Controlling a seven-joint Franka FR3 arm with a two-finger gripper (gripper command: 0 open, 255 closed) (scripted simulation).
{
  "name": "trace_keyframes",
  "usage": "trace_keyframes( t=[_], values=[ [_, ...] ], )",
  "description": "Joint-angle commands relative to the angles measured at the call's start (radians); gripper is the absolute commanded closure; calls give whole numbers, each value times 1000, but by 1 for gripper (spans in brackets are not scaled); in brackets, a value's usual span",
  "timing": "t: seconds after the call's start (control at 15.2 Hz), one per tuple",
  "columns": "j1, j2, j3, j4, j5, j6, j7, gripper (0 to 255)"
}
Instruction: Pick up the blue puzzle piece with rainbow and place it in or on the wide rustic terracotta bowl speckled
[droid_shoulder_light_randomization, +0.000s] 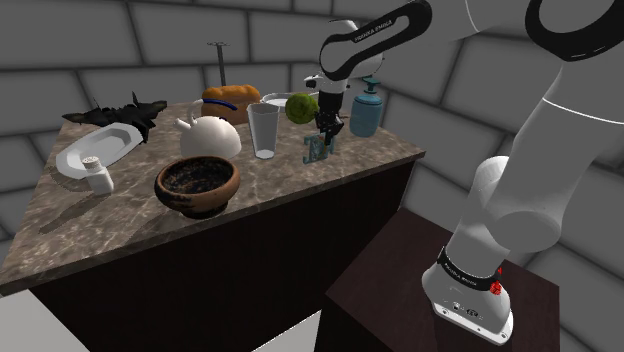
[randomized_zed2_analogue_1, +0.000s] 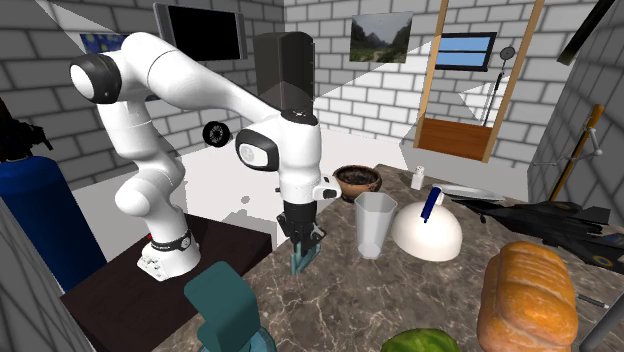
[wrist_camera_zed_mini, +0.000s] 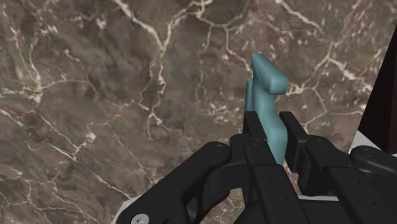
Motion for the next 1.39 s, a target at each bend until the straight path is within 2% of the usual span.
trace_keyframes(
  t=[0.0, 1.32],
  values=[
    [0, -8, 1, 13, -3, -20, 4, 255],
    [4, -64, 14, 227, -23, -287, 26, 255]
  ],
)
